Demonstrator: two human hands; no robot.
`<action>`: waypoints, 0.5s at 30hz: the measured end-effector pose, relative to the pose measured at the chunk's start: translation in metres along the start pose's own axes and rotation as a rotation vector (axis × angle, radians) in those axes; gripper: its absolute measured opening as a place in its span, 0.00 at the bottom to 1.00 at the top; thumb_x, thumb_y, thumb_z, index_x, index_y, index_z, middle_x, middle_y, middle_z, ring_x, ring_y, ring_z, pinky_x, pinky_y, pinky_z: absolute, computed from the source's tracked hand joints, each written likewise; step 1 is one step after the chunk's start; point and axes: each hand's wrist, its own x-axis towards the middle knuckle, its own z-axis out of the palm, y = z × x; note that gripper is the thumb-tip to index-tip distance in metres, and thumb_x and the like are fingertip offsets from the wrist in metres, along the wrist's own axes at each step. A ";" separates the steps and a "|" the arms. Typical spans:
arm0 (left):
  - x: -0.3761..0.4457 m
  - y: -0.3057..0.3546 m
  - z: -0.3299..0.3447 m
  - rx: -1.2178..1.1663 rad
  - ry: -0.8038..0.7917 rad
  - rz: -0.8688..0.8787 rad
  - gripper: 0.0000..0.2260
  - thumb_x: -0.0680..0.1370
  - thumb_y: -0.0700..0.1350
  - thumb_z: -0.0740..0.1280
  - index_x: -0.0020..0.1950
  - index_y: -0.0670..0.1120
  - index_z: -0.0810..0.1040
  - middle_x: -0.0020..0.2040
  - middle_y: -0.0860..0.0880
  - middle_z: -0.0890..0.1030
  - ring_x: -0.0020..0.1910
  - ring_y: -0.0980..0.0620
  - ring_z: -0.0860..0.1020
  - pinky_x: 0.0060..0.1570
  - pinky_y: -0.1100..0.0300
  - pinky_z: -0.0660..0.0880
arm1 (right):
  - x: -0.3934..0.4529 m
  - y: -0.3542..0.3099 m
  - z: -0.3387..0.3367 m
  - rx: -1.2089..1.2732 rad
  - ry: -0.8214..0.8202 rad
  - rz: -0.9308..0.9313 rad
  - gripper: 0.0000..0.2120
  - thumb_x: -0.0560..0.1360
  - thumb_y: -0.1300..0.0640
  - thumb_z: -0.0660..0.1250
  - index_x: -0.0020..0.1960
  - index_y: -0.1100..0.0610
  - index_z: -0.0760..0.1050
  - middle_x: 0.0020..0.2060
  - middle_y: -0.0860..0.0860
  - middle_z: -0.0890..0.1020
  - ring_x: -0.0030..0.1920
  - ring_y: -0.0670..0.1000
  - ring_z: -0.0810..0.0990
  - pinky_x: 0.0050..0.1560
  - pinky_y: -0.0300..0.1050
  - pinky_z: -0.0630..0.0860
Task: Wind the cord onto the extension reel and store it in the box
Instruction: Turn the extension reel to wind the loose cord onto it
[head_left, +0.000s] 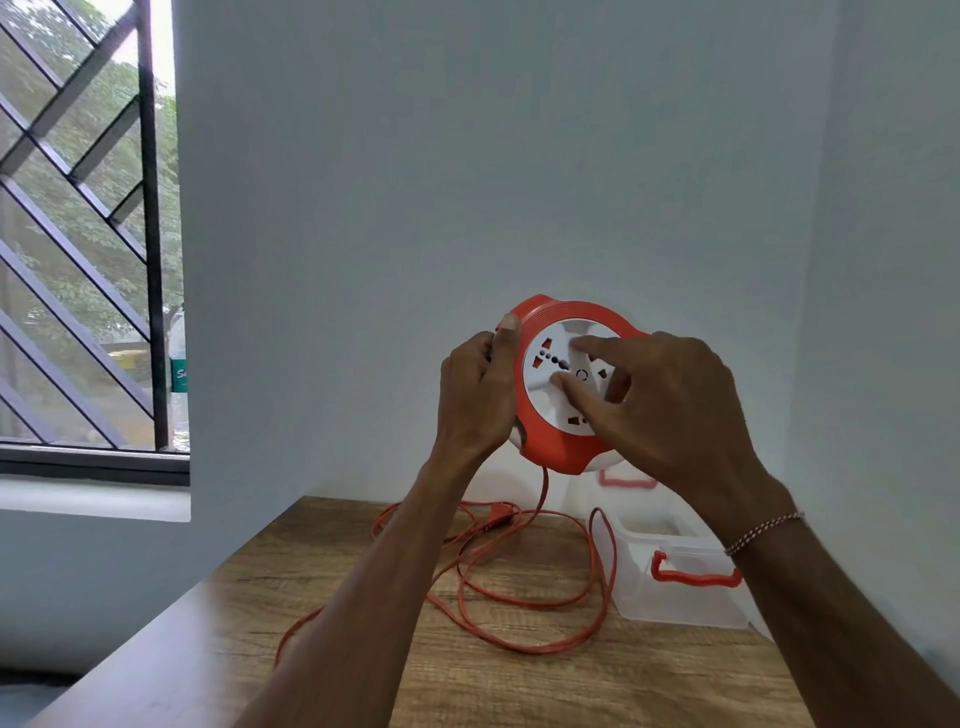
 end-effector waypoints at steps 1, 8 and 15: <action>0.000 0.000 0.000 0.004 0.007 -0.004 0.19 0.81 0.56 0.56 0.49 0.44 0.80 0.41 0.49 0.84 0.37 0.49 0.83 0.40 0.56 0.83 | 0.000 0.001 -0.002 0.011 -0.014 -0.047 0.19 0.72 0.41 0.66 0.58 0.51 0.80 0.48 0.52 0.85 0.44 0.53 0.82 0.48 0.47 0.78; 0.002 0.003 -0.004 0.015 0.032 -0.015 0.15 0.82 0.56 0.56 0.52 0.47 0.75 0.42 0.54 0.81 0.38 0.52 0.83 0.38 0.62 0.81 | 0.003 -0.006 -0.016 -0.060 -0.302 -0.145 0.22 0.69 0.60 0.73 0.60 0.44 0.77 0.69 0.51 0.70 0.66 0.56 0.66 0.60 0.54 0.74; -0.001 0.004 -0.002 0.013 0.026 0.019 0.14 0.82 0.55 0.56 0.51 0.47 0.75 0.41 0.55 0.81 0.37 0.54 0.82 0.36 0.66 0.80 | 0.001 -0.014 -0.019 -0.196 -0.397 -0.175 0.28 0.71 0.53 0.71 0.68 0.37 0.67 0.75 0.48 0.58 0.73 0.55 0.57 0.68 0.54 0.66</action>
